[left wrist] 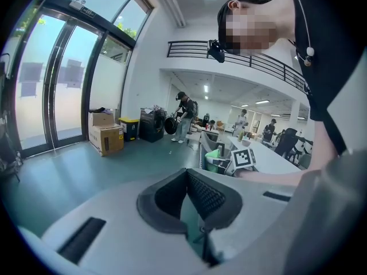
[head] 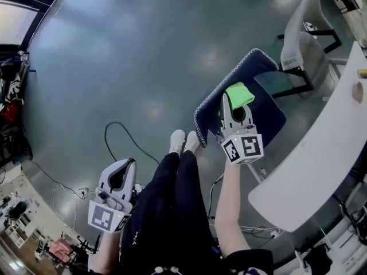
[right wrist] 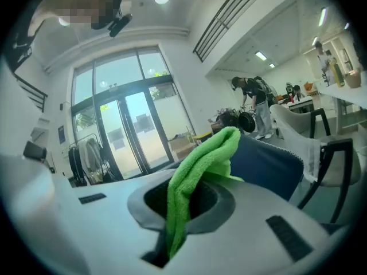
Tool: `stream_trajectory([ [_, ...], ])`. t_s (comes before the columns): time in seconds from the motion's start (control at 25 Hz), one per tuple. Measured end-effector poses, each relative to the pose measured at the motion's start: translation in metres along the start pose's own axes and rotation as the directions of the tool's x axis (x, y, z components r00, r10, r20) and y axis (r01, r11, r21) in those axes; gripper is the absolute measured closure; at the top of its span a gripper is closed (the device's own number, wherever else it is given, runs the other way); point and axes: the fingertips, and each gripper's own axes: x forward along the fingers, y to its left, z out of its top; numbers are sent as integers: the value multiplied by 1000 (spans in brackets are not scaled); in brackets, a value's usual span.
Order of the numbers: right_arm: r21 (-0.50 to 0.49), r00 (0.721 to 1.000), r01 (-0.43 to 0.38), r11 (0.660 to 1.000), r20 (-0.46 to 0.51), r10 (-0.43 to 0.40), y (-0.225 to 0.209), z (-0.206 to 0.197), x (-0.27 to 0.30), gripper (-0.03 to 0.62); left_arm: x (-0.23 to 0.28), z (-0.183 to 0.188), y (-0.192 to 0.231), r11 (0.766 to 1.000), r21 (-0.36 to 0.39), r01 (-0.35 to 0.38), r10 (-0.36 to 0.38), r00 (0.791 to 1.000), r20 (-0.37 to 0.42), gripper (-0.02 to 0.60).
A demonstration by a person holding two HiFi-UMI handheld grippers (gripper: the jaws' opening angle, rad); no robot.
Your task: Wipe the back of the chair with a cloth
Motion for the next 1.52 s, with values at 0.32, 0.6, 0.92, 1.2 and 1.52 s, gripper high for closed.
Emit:
stream_trajectory([
  [0.32,-42,984,-143,989,97,147,42,38,-4,574,1,2,-2,1000,11,9,-9,1000,-3,583],
  [0.6,-24,990,-77,997,115,80,14,39,-24,574,4,-2,-3,1000,11,13,-13,1000,-16,583],
  [0.92,7,984,169,986,-60,-168,-95,-45,-50,574,14,-8,-4,1000,8,13,-13,999,-46,583],
  [1.2,38,896,350,936,-306,-322,-188,-168,-29,574,17,-19,-3,1000,10,0,1,996,-86,583],
  [1.52,116,791,491,864,-476,-385,-229,-246,-9,574,17,-24,-6,1000,4,-21,21,994,-104,583],
])
